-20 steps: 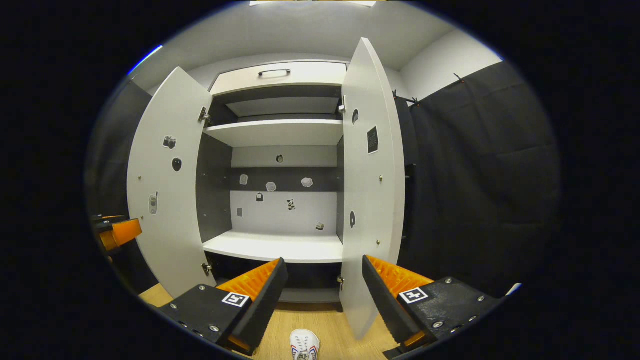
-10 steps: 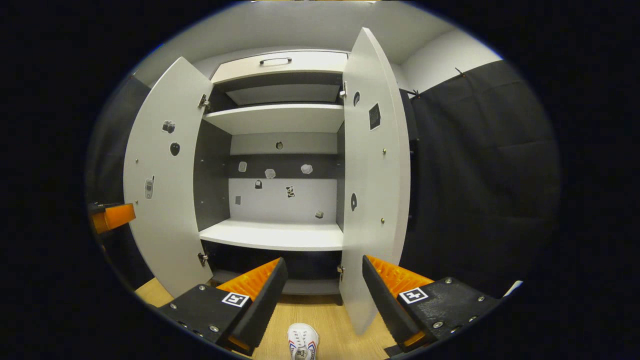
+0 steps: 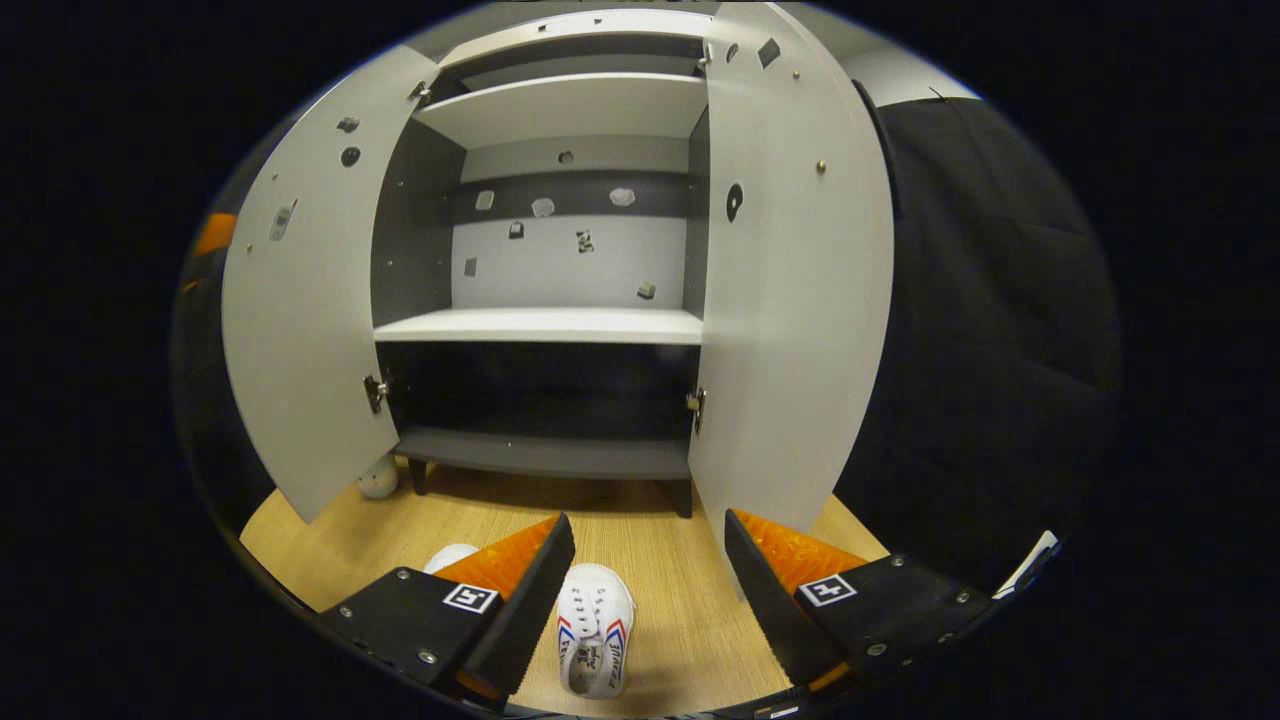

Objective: Grab one shoe with the right hand and put it into the shoe cabinet, grab the other shoe with the left hand and put it into the shoe cabinet; then close the right door with the right hand and the left door with the left hand.

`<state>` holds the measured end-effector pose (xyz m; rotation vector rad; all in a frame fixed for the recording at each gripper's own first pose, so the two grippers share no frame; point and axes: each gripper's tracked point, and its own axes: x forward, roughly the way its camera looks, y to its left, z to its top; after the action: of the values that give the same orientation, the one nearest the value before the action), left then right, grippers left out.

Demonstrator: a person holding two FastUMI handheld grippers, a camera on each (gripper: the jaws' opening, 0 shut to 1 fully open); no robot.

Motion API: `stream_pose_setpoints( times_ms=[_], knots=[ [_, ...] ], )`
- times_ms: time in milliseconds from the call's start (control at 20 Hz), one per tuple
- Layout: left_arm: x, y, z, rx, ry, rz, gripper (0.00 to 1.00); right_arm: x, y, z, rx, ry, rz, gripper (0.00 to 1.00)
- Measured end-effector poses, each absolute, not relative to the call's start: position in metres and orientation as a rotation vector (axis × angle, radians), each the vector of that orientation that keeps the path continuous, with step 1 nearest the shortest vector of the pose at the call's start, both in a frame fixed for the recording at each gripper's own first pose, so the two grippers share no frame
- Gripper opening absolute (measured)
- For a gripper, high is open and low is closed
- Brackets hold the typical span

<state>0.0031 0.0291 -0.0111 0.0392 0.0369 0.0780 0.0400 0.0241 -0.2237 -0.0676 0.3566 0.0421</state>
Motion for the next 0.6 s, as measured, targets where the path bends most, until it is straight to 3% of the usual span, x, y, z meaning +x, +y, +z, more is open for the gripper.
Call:
stream_pose_setpoints(
  times_ms=[450,600],
  knots=[
    [-0.005,0.042,-0.021,0.042,0.065,0.113,0.97,0.03,0.026,-0.37,-0.052,0.624,0.069,0.93],
    [-0.008,0.049,-0.023,0.052,0.073,0.132,0.97,0.026,0.029,-0.399,-0.054,0.686,0.086,0.88]
  ],
)
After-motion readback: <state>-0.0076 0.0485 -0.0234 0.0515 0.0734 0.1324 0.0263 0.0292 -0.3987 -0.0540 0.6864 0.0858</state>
